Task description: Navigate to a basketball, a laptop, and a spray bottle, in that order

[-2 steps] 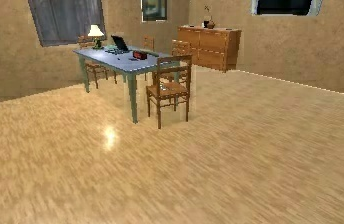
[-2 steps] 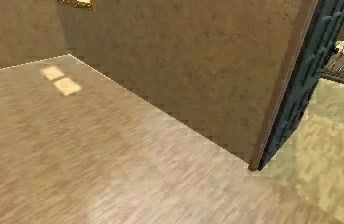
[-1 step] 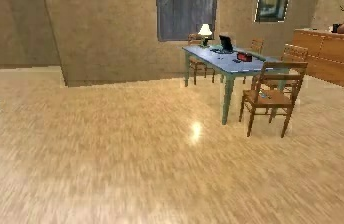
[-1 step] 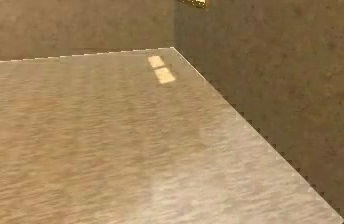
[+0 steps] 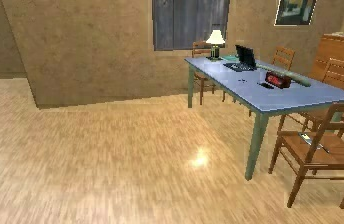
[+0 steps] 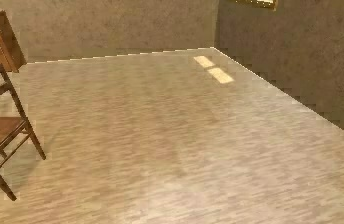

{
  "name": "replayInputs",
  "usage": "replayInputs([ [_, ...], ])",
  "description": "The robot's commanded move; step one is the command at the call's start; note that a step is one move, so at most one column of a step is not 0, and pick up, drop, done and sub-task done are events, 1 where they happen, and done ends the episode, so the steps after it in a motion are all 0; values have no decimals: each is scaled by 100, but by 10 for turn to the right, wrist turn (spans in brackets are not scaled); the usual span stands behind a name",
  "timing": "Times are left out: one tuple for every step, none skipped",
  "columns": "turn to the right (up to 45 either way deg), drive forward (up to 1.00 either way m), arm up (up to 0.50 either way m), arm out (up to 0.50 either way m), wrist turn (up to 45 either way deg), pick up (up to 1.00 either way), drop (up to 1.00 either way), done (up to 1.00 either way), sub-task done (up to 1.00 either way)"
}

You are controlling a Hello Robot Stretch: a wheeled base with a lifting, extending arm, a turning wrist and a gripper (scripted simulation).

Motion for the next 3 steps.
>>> replayInputs([
  [-30, 0, 0, 0, 0, 0, 0, 0, 0],
  [0, 100, 0, 0, 0, 0, 0, 0, 0],
  [0, 90, 0, 0, 0, 0, 0, 0, 0],
])
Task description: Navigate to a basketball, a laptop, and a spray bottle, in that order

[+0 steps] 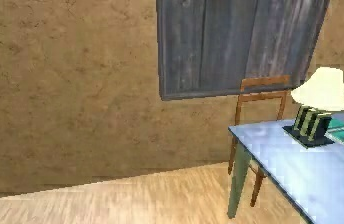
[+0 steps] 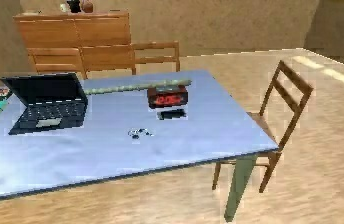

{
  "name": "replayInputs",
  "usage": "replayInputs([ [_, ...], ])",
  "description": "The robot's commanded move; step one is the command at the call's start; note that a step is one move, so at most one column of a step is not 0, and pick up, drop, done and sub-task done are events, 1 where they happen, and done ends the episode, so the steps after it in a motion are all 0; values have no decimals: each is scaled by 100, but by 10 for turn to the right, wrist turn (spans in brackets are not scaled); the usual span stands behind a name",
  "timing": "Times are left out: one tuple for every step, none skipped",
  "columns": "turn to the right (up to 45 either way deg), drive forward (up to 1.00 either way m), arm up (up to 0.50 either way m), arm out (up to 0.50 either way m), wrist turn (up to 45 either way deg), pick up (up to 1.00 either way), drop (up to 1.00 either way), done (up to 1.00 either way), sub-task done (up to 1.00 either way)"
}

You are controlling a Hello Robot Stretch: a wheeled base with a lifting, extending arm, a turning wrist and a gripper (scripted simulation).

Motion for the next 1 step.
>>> replayInputs([
  [450, 0, 0, 0, 0, 0, 0, 0, 0],
])
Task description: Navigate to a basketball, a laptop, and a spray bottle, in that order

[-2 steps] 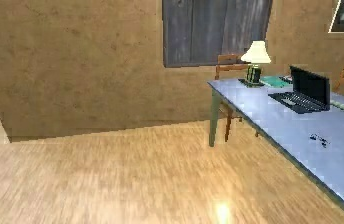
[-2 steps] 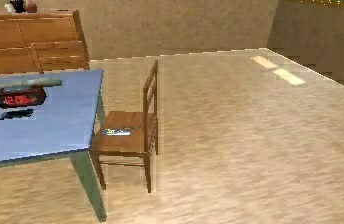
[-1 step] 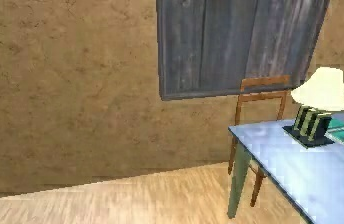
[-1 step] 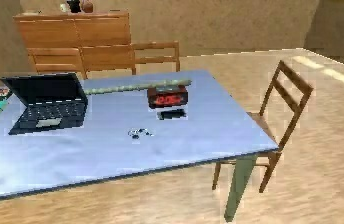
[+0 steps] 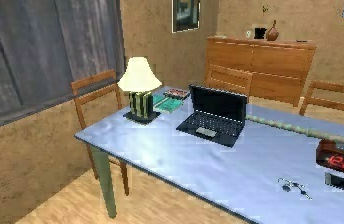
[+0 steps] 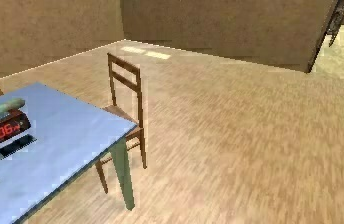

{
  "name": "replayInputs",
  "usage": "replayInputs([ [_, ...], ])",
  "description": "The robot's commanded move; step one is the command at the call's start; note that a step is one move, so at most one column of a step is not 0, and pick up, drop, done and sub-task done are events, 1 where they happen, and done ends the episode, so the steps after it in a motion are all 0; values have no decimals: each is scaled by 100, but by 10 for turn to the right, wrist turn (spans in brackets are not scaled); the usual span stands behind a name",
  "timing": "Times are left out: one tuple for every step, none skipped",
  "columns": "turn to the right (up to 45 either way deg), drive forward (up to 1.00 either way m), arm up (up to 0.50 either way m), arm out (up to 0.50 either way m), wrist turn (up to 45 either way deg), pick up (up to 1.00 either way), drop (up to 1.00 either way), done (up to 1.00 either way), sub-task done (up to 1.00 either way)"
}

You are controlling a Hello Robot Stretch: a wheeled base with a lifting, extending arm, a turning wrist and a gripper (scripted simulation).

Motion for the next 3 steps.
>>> replayInputs([
  [120, 0, 0, 0, 0, 0, 0, 0, 0],
  [0, 0, 0, 0, 0, 0, 0, 0, 100],
  [450, 0, 0, 0, 0, 0, 0, 0, 0],
])
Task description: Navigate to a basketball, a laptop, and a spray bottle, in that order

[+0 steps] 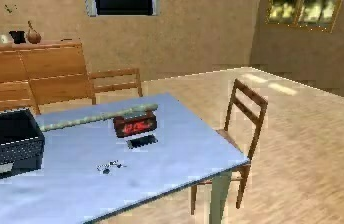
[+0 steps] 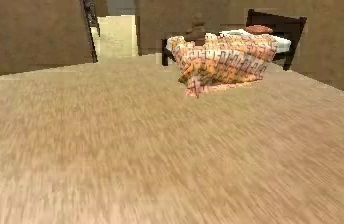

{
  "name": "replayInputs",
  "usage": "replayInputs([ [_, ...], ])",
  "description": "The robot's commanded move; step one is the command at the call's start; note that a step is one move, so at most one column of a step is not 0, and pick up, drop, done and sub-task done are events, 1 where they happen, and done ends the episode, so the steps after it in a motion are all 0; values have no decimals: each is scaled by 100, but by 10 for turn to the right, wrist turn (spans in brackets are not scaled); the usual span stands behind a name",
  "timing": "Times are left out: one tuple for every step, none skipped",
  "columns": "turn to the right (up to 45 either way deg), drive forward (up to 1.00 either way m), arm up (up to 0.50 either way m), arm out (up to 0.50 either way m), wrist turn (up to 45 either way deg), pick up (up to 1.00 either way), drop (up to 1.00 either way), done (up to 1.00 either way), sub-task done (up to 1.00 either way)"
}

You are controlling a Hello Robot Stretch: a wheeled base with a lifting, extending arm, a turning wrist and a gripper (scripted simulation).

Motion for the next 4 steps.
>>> replayInputs([
  [450, 0, 0, 0, 0, 0, 0, 0, 0],
  [300, 0, 0, 0, 0, 0, 0, 0, 0],
  [0, 100, 0, 0, 0, 0, 0, 0, 0],
  [0, 100, 0, 0, 0, 0, 0, 0, 0],
])
